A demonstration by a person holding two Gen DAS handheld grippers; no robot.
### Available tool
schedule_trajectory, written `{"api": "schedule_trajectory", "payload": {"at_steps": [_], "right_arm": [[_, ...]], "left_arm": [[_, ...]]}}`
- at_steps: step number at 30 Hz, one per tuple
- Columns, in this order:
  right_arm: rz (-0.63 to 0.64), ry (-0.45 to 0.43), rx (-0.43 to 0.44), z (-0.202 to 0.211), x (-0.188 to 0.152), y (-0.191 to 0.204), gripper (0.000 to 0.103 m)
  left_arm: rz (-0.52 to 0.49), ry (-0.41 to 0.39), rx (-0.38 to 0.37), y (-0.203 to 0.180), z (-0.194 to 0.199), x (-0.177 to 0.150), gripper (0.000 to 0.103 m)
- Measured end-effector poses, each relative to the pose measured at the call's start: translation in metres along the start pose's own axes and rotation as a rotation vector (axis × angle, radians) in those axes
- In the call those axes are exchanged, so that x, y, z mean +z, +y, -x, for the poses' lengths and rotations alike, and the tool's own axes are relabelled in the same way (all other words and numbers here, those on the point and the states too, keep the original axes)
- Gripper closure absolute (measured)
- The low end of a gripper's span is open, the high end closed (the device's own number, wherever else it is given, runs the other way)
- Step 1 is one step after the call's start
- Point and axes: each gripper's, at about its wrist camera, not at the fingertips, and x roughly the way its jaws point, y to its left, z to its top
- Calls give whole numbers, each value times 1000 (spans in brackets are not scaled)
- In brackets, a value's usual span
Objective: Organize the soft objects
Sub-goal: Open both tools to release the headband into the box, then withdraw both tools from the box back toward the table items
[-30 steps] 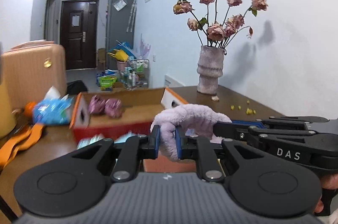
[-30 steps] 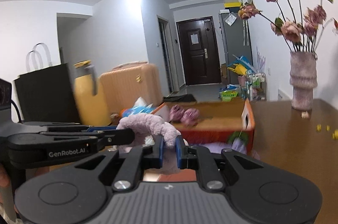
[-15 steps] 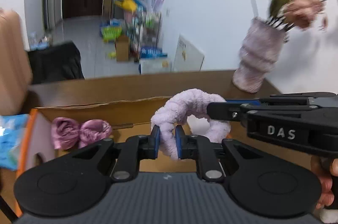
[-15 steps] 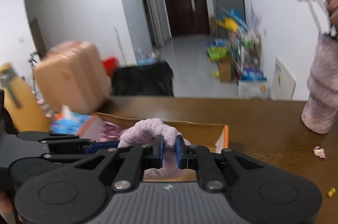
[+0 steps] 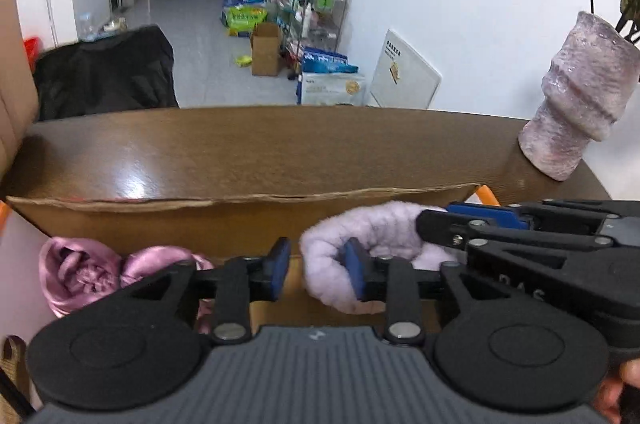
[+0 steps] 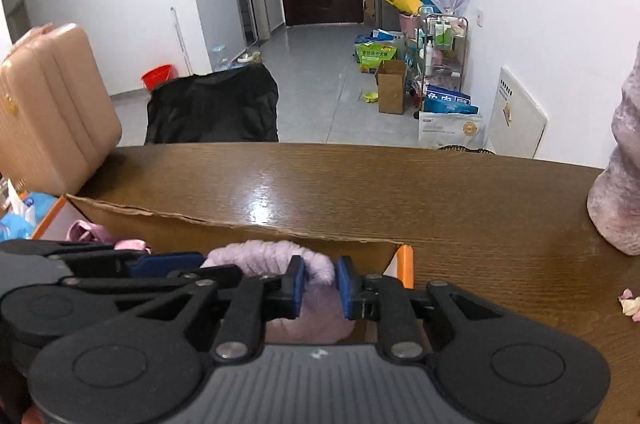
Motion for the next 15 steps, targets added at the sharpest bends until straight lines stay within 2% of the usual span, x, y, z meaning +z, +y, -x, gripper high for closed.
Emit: {"api": "schedule_trajectory", "payload": {"at_steps": [2, 4, 7, 9, 13, 15], "right_arm": [[10, -17, -13, 8, 0, 1, 80], [13, -37, -30, 22, 2, 4, 75], [3, -69, -32, 52, 9, 7, 74], [8, -96, -35, 78, 13, 10, 73], [32, -165, -46, 141, 16, 25, 63], [52, -207, -51, 175, 15, 34, 60]], "left_arm": [[-11, -12, 11, 2, 9, -1, 56], [-12, -24, 30, 4, 22, 1, 55], [-21, -53, 50, 5, 54, 5, 54], [-33, -91, 68, 6, 84, 7, 51], [-43, -199, 103, 5, 156, 8, 44], [-63, -258, 125, 3, 195, 3, 32]]}}
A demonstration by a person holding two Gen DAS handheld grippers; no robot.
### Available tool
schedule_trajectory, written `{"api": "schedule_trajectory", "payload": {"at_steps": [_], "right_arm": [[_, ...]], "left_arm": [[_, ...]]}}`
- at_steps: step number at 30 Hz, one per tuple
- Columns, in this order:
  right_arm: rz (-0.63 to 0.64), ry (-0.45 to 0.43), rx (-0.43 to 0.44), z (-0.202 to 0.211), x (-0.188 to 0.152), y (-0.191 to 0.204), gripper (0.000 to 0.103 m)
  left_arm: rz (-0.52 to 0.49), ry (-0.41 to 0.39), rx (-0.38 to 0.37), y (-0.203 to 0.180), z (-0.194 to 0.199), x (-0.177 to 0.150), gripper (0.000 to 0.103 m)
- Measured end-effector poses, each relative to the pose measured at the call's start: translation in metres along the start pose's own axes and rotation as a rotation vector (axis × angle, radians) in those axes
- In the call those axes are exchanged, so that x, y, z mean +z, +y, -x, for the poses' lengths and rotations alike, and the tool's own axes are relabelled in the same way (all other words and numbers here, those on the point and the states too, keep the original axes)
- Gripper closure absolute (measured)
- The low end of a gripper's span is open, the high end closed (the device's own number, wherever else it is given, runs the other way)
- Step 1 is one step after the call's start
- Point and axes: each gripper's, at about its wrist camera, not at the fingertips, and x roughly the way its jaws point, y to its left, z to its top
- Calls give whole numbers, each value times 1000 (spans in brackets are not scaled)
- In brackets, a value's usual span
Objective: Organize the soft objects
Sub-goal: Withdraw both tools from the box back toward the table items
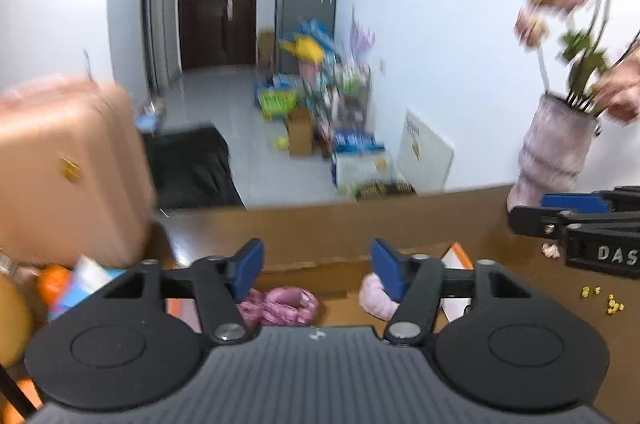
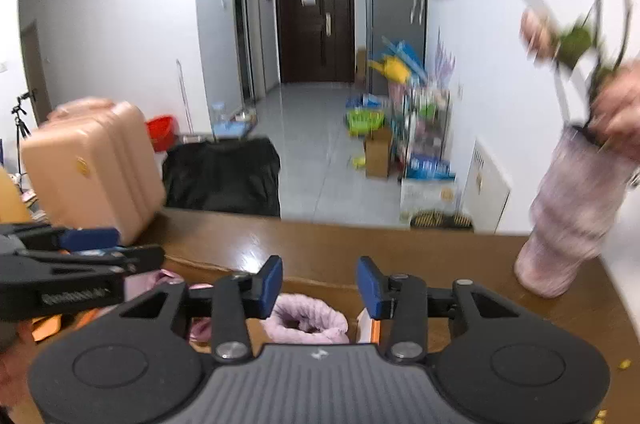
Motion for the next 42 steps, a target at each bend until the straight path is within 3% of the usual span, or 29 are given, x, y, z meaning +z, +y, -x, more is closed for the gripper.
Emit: {"api": "schedule_trajectory", "payload": {"at_steps": [3, 4, 5, 6, 7, 10, 17, 25, 32, 37, 42], "right_arm": [[20, -84, -1, 52, 6, 11, 46], [27, -128, -5, 71, 6, 16, 34], [31, -167, -10, 86, 6, 20, 26], [33, -224, -19, 103, 2, 25, 11], [34, -279, -28, 119, -2, 29, 6], [46, -394, -35, 158, -17, 40, 3], [16, -456, -22, 197, -67, 54, 0], [20, -522, -47, 233, -157, 68, 0], [77, -495, -62, 268, -259, 86, 0], [96, -413, -22, 294, -323, 93, 0], [17, -347, -8, 308, -370, 93, 0]], "left_arm": [[-29, -81, 31, 3, 56, 4, 25], [-32, -111, 40, 5, 73, 4, 21], [-29, -149, 47, 6, 90, 2, 14], [-21, -203, 59, 9, 110, -2, 4], [-15, -251, 76, 10, 125, -6, 1], [-27, -314, 108, 10, 159, -20, 0], [9, -364, 120, 20, 210, -67, 0], [19, -388, 133, 40, 253, -157, 0], [9, -372, 122, 48, 290, -252, 0], [-10, -295, 83, 53, 311, -313, 0], [-61, -278, 100, 45, 333, -359, 0]]}}
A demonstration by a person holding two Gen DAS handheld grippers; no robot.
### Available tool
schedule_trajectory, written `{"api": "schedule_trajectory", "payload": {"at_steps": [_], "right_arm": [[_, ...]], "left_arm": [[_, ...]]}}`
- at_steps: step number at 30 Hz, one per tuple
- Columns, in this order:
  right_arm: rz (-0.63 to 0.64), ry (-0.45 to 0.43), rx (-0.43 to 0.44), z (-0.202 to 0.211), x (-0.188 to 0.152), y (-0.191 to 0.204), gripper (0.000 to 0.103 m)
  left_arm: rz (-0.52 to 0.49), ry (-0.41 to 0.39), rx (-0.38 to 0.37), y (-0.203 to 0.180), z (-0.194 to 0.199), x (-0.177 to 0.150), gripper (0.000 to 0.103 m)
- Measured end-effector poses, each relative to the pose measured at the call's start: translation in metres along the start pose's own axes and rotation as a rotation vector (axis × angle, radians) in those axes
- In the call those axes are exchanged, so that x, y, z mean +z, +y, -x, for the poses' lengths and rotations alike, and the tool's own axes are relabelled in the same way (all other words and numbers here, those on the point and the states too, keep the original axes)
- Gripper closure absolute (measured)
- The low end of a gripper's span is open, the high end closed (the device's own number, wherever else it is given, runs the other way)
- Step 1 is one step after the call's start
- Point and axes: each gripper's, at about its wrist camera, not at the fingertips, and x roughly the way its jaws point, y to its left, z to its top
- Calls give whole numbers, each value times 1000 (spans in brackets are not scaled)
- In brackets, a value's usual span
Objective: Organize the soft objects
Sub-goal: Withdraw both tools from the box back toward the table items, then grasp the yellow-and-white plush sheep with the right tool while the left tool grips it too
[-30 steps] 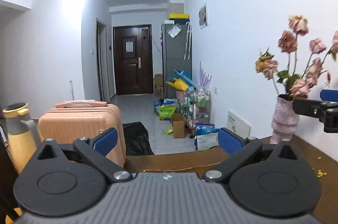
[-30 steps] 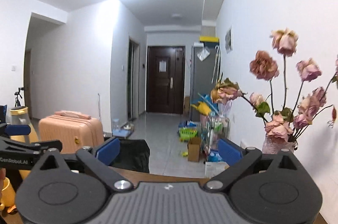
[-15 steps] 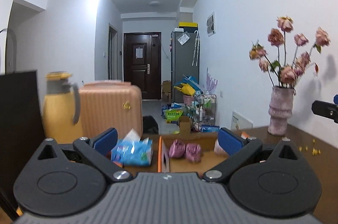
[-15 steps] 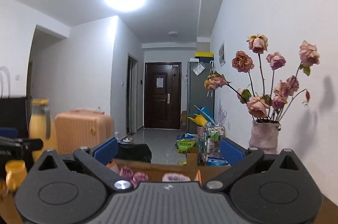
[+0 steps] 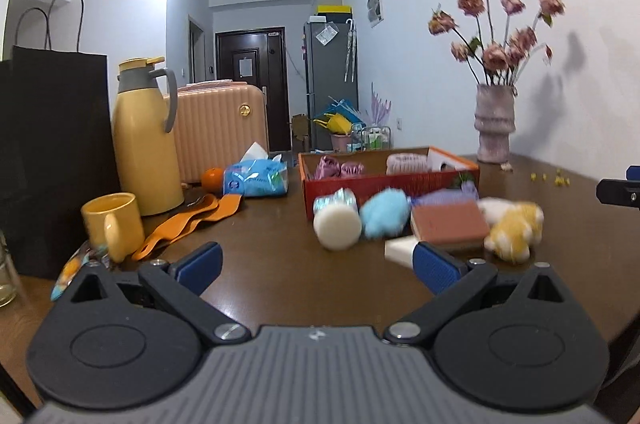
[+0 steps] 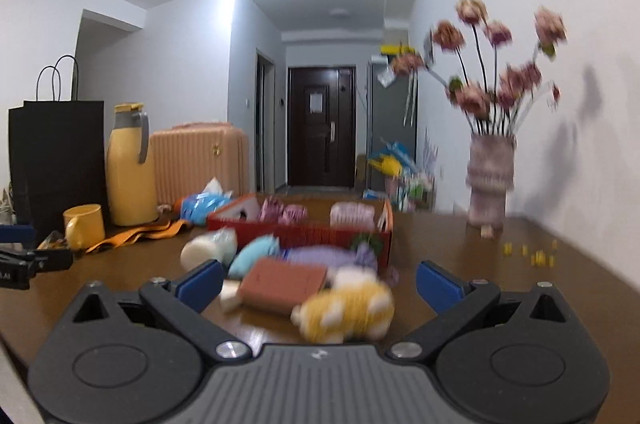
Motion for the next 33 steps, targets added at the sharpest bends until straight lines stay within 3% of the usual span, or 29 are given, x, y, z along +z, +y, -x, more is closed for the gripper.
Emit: {"api": "schedule_trajectory", "payload": {"at_steps": [3, 6, 17, 27, 33], "right_arm": [[-63, 18, -22, 14, -19, -1, 0], [-110, 43, -22, 16, -28, -4, 0], [-119, 98, -46, -14, -33, -12, 0], [-146, 212, -44, -108, -29, -8, 1], [-203, 261, -89, -158, -23, -16, 16]], "left_arm": [[-25, 9, 19, -3, 8, -9, 0], [10, 45, 5, 1, 3, -10, 0], [8, 129, -9, -12, -31, -8, 0], [-34, 201, -76, -46, -99, 2, 0], [-33, 228, -99, -63, -134, 8, 0]]}}
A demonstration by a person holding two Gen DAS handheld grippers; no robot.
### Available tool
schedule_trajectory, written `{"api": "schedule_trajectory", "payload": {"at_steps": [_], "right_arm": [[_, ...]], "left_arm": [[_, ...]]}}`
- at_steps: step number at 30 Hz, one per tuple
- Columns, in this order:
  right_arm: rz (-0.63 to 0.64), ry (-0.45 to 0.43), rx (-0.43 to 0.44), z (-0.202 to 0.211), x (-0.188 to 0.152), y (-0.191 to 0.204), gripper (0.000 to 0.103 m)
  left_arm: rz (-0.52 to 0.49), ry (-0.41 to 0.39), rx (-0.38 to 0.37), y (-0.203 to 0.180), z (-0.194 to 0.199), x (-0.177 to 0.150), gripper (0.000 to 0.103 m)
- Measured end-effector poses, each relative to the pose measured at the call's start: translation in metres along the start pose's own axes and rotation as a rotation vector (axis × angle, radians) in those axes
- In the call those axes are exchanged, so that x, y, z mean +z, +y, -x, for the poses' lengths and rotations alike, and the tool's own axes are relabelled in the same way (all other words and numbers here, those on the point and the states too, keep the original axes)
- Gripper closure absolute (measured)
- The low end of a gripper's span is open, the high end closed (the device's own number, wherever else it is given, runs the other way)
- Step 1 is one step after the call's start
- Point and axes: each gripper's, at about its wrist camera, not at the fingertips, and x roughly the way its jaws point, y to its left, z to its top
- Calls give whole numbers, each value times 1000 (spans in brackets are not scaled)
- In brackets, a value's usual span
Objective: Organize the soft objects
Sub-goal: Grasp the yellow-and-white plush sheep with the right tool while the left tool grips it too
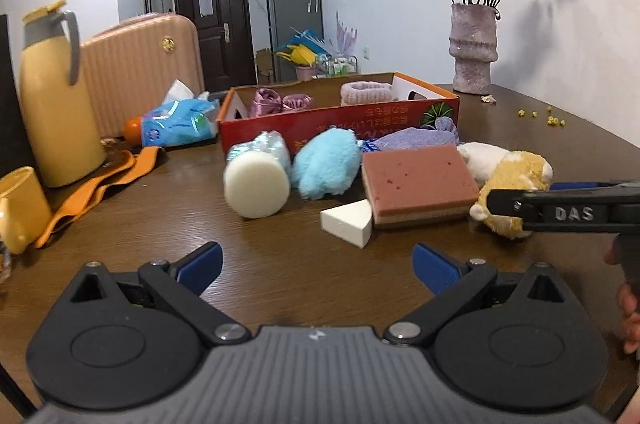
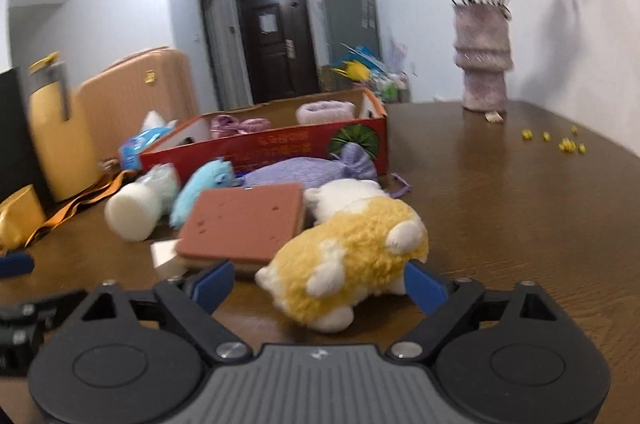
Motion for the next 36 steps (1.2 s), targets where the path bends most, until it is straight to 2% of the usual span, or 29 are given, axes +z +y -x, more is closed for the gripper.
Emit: {"api": "schedule_trajectory", "payload": {"at_steps": [2, 3, 4, 5, 7, 9, 10, 12, 14, 16, 17, 18, 19, 20, 24, 27, 30, 33, 34, 36], "right_arm": [[-47, 10, -3, -5, 1, -6, 21], [-49, 16, -8, -5, 1, -11, 28], [-45, 20, -11, -2, 0, -17, 30], [-44, 16, -17, 3, -2, -25, 29], [-57, 2, -90, 15, -6, -44, 29], [-105, -9, -158, 24, -8, -66, 26], [-142, -16, -164, 27, -7, -75, 26], [-172, -23, -114, 26, -5, -85, 26], [-119, 2, -83, 13, 1, -81, 23], [-67, 13, -89, -1, 5, -75, 21], [-61, 53, -94, -10, 10, -73, 22], [-71, 70, -76, -17, 14, -73, 31], [-83, 63, -59, -18, 15, -74, 45], [-81, 68, -67, -19, 17, -73, 52], [-36, 88, -8, -2, 8, -65, 53], [11, 111, 41, 31, -11, -55, 53], [27, 127, 116, 65, -31, -39, 50], [44, 102, 182, 83, -36, -26, 47], [46, 83, 193, 87, -35, -25, 45], [37, 64, 194, 88, -32, -26, 44]], "left_arm": [[9, 18, -10, -4, -8, 2, 0], [9, 25, -15, -6, -11, 2, 0], [7, 29, -18, -7, -13, 2, 0], [4, 31, -21, -7, -15, 1, 0], [3, 32, -29, -10, -17, 2, 0], [4, 31, -45, -14, -19, 4, 0], [2, 27, -54, -17, -20, 6, 0], [-10, 23, -69, -25, -21, 8, 0], [-26, 20, -78, -32, -22, 10, 0], [-30, 16, -83, -34, -20, 10, 0], [-29, 16, -83, -34, -19, 11, 0], [-27, 14, -82, -33, -17, 11, 0], [-23, 13, -79, -32, -16, 11, 0], [-18, 13, -77, -30, -14, 11, 0], [16, 28, -122, -29, -8, 9, 0], [29, 60, -196, -35, -3, 5, 0], [44, 73, -300, -42, 2, -1, 0], [77, 78, -356, -48, 4, -2, 0], [82, 76, -375, -49, 5, -2, 2], [93, 86, -377, -50, 4, -2, 14]]}}
